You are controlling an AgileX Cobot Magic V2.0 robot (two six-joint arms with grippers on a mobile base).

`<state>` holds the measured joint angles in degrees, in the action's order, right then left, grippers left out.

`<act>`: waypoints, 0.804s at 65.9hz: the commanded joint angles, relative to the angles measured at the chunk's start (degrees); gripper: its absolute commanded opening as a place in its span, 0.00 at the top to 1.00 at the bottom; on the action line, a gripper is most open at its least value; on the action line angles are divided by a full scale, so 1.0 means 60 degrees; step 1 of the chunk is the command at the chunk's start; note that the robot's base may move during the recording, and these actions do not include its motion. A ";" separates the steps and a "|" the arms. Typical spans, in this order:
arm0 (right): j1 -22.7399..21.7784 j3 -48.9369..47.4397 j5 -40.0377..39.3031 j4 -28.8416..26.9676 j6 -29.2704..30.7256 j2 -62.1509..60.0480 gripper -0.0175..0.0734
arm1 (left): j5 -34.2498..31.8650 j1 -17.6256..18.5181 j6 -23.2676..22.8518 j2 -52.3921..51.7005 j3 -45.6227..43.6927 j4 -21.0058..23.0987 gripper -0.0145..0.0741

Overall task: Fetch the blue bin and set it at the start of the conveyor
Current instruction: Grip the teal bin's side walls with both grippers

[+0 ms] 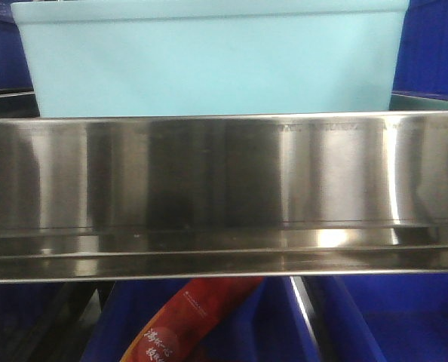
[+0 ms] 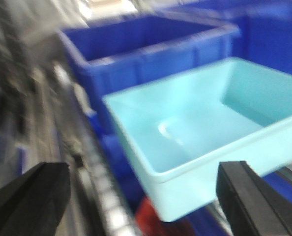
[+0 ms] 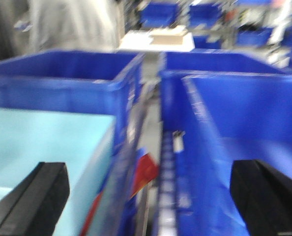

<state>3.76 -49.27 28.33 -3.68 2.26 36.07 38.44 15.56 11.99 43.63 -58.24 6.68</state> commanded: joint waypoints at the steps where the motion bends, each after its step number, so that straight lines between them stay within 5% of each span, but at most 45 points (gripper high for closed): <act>1: 0.0522 -0.0965 0.0679 0.0082 0.0120 0.1013 0.18 | 0.0471 0.0244 -0.0311 0.1171 -0.0953 0.0298 0.26; 10: 0.0831 -0.2692 0.2208 0.0042 0.0120 0.2797 0.18 | 0.1352 0.0244 -0.0372 0.3031 -0.2506 0.1188 0.26; 15: 0.0831 -0.3851 0.3207 0.0000 -0.0080 0.3910 0.18 | 0.1831 0.0244 -0.1074 0.4024 -0.3396 0.1126 0.26; 34: 0.0831 -0.7655 0.6237 0.0000 -0.0555 0.7652 0.18 | 0.3867 0.0244 -0.2899 0.7030 -0.5943 -0.0727 0.26; 53: 0.0831 -0.8994 0.6333 -0.0444 -0.0555 0.9892 0.18 | 0.4371 0.0244 -0.3115 0.8788 -0.6618 -0.1228 0.26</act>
<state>8.78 -102.14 66.48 -5.36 -0.98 92.84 64.57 16.66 -6.05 94.78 -97.15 -0.32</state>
